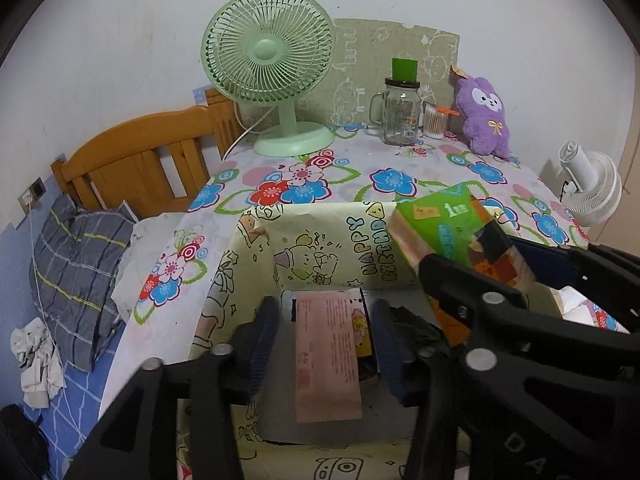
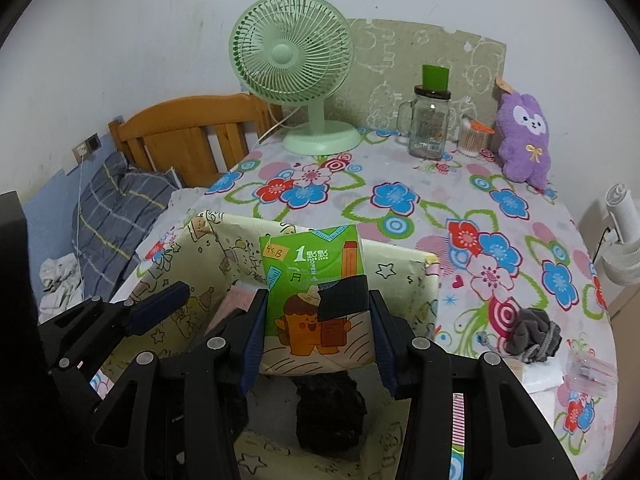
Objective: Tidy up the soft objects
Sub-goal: 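Release the pink packet into the fabric box while the right gripper lowers the green box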
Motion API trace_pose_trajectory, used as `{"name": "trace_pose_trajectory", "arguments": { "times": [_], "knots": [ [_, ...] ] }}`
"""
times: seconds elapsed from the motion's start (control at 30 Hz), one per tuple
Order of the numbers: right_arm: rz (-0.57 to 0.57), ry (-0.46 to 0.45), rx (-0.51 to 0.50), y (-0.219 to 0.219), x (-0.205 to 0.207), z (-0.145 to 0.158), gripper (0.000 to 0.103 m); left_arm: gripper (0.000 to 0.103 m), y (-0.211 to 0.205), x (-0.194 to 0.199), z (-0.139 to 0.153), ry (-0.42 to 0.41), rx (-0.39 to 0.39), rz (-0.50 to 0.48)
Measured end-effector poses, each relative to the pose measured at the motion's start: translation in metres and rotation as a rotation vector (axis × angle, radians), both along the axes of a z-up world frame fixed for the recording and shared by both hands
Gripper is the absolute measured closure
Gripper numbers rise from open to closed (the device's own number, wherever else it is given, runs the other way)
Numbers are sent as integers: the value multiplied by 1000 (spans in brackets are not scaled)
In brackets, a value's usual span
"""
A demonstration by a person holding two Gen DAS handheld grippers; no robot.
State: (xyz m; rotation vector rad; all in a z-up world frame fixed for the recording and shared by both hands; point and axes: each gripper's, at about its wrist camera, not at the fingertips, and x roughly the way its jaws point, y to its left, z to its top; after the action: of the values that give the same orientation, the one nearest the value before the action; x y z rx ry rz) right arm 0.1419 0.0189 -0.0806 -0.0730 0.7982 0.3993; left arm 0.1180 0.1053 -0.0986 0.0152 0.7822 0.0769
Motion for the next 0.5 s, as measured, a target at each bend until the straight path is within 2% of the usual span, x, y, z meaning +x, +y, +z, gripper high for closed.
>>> {"name": "trace_pose_trajectory", "arguments": {
  "times": [0.3,0.5],
  "knots": [
    [34,35,-10,12,17,-5,52,30,3,5,4,15,-12,-28],
    [39,56,-32,15,27,-11,46,23,-1,9,4,32,-1,-46]
  ]
}}
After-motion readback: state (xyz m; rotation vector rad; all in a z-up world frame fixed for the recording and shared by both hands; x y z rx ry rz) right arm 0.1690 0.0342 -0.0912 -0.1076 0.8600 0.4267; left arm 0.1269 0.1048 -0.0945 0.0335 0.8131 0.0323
